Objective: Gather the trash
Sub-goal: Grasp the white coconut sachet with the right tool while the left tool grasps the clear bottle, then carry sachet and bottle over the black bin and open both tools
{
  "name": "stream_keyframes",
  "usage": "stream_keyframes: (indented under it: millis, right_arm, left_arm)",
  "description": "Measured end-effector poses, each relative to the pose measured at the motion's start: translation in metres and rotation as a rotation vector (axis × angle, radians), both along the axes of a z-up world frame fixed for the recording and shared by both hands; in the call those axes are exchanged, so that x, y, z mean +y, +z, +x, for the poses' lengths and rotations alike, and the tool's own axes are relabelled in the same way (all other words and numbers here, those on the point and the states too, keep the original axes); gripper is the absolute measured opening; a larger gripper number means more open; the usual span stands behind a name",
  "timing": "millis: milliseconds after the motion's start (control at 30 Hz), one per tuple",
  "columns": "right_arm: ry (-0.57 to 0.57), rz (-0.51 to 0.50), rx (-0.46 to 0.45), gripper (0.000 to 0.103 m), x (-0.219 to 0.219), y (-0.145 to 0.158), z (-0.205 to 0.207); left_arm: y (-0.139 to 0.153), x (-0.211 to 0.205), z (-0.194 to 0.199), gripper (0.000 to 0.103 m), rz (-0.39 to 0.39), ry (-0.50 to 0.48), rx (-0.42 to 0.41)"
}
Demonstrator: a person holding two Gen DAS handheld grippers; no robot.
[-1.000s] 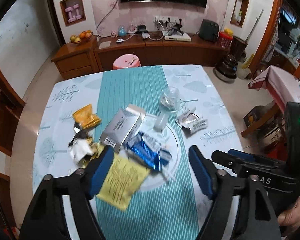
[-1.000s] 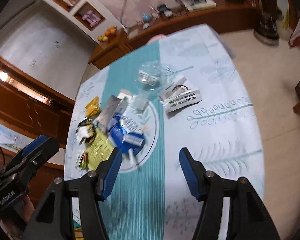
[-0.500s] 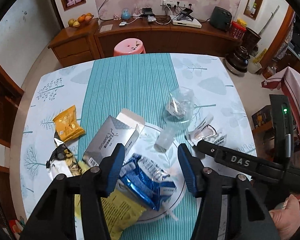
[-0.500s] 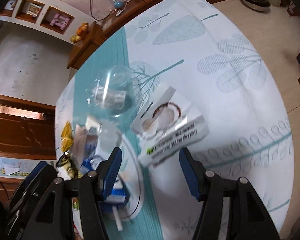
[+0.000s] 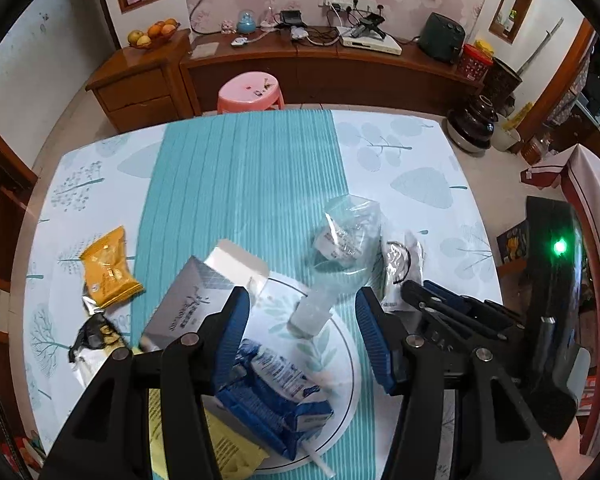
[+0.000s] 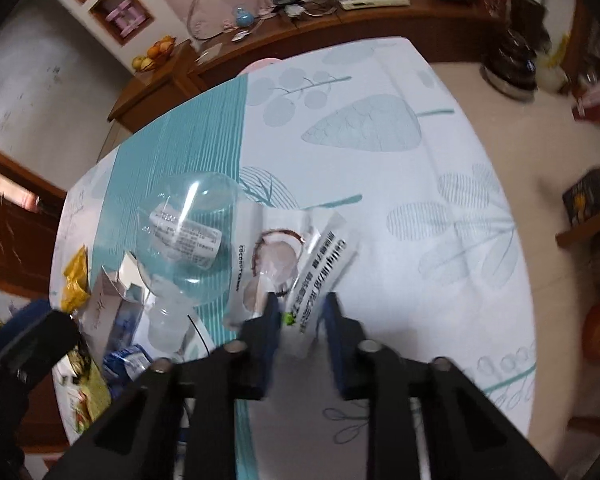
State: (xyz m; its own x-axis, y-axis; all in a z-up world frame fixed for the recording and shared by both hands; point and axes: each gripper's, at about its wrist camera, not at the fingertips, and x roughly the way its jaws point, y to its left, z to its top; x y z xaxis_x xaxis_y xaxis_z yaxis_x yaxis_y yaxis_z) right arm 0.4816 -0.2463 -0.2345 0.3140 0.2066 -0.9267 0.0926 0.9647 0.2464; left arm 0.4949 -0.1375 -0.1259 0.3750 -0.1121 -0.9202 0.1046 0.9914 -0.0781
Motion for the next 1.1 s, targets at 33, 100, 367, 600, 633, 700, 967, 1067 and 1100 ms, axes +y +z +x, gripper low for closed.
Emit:
stream_keyframes:
  millis: [33,100,367,600,633,700,967,1067,1100]
  right_arm:
    - [0.004,-0.002,-0.002,0.006,-0.002,0.0,0.0]
    - [0.008,0.01,-0.01,0.005,-0.008,0.002,0.0]
    - [-0.064,0.056,-0.026,0.004,-0.043,0.004,0.002]
    - [-0.067,0.086,-0.035,0.004,-0.051,0.002,0.005]
    - [-0.064,0.09,-0.035,0.004,-0.05,0.001,0.005]
    - [-0.056,0.094,-0.038,0.004,-0.049,0.001,0.005]
    - [-0.024,0.12,-0.042,0.004,-0.043,0.004,-0.002]
    - [-0.016,0.131,-0.043,0.004,-0.039,0.006,-0.008]
    - [-0.012,0.134,-0.043,0.004,-0.037,0.007,-0.011]
  left_arm:
    - [-0.003,-0.002,0.004,0.054,-0.007,-0.003,0.012]
    - [-0.009,-0.005,0.011,0.055,-0.018,-0.005,0.035]
    - [-0.039,-0.018,0.043,0.057,-0.1,-0.003,0.121]
    - [-0.069,-0.03,0.065,0.057,-0.133,-0.002,0.19]
    - [-0.073,-0.031,0.067,0.057,-0.138,0.0,0.196]
    - [-0.078,-0.033,0.069,0.057,-0.158,0.003,0.204]
    - [-0.075,-0.037,0.052,0.053,-0.197,0.009,0.148]
    - [-0.071,-0.036,0.042,0.053,-0.208,0.014,0.152]
    - [-0.068,-0.035,0.036,0.053,-0.213,0.015,0.153]
